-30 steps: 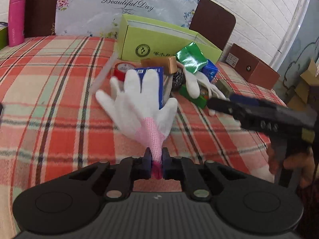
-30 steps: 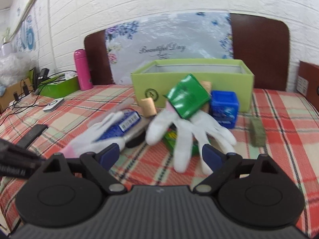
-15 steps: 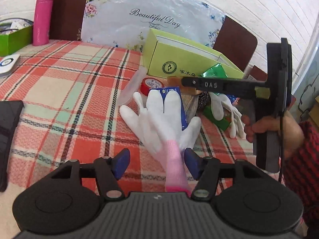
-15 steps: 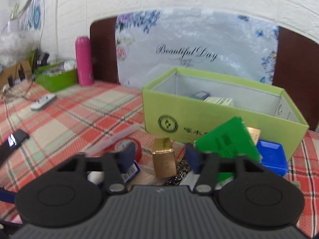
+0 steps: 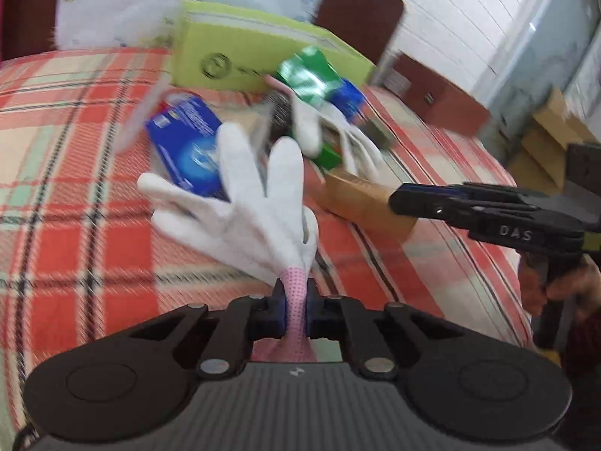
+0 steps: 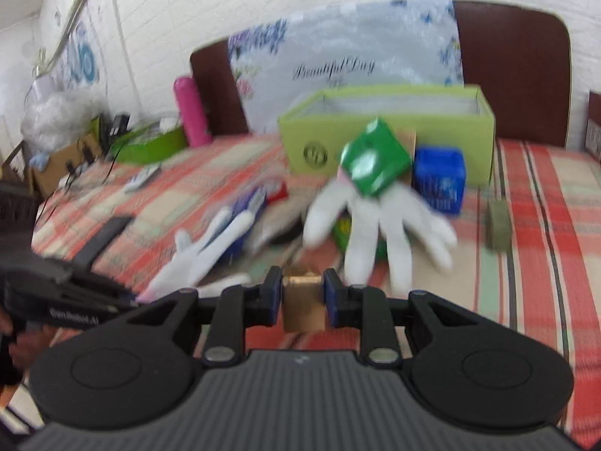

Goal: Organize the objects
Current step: 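Grasp the pink-cuffed white glove with the left gripper while the right grasps the gold box, then drop the glove into the green box with the left gripper while the right drops the gold box, then grasp the blue medicine box with the left gripper while the right grasps the small olive box, then drop the blue box into the green box with the left gripper while the right drops the olive box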

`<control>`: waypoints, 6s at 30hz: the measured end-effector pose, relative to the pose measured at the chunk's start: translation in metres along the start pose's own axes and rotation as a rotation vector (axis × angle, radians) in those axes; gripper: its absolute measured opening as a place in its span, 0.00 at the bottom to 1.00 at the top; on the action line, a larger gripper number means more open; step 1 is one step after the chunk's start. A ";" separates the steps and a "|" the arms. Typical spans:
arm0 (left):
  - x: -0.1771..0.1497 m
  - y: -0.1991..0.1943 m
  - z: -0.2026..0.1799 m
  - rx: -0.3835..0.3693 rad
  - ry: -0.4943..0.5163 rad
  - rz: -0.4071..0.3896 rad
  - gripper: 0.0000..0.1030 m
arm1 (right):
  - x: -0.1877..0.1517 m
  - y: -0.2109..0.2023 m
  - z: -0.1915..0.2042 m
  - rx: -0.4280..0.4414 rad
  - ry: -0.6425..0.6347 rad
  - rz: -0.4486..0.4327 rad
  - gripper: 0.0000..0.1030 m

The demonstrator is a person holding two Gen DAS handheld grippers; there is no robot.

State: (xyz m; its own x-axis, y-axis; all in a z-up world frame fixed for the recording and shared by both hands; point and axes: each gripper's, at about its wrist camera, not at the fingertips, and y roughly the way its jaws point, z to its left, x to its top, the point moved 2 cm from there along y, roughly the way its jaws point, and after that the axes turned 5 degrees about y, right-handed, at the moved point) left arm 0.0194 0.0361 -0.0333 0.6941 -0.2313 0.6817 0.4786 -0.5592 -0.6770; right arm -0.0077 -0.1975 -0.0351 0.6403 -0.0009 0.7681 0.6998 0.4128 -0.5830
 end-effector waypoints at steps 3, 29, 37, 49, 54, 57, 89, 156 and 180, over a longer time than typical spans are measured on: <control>-0.004 -0.001 -0.004 0.045 -0.011 -0.012 0.09 | -0.019 -0.008 0.002 -0.008 -0.048 0.050 0.32; 0.024 0.012 -0.010 0.087 -0.036 -0.061 0.08 | -0.019 0.028 -0.003 0.015 0.028 0.061 0.23; 0.074 -0.008 -0.019 0.042 0.048 -0.166 0.08 | 0.013 0.001 -0.005 0.064 0.041 -0.046 0.23; 0.221 0.003 -0.026 0.064 0.057 -0.420 0.08 | 0.118 0.015 -0.075 -0.055 0.140 -0.297 0.23; 0.265 0.044 -0.016 0.116 0.063 -0.423 0.08 | 0.151 0.048 -0.117 -0.129 0.162 -0.319 0.23; 0.285 0.071 -0.003 0.142 0.051 -0.423 0.08 | 0.165 0.070 -0.131 -0.156 0.177 -0.319 0.23; 0.166 0.018 -0.003 0.303 -0.034 -0.318 0.73 | 0.076 0.000 -0.063 -0.218 0.013 -0.454 1.00; 0.030 0.026 -0.023 0.247 0.053 -0.056 0.57 | -0.035 0.005 -0.037 -0.160 0.072 -0.034 0.23; 0.052 0.019 -0.030 0.185 0.079 -0.131 0.57 | -0.028 0.001 -0.034 -0.153 0.065 -0.078 0.22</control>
State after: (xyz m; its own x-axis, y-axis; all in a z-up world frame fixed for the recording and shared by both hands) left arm 0.0484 -0.0101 -0.0028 0.5790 -0.2316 0.7817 0.6571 -0.4350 -0.6156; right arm -0.0143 -0.2279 -0.0665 0.5980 -0.0886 0.7966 0.7849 0.2656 -0.5598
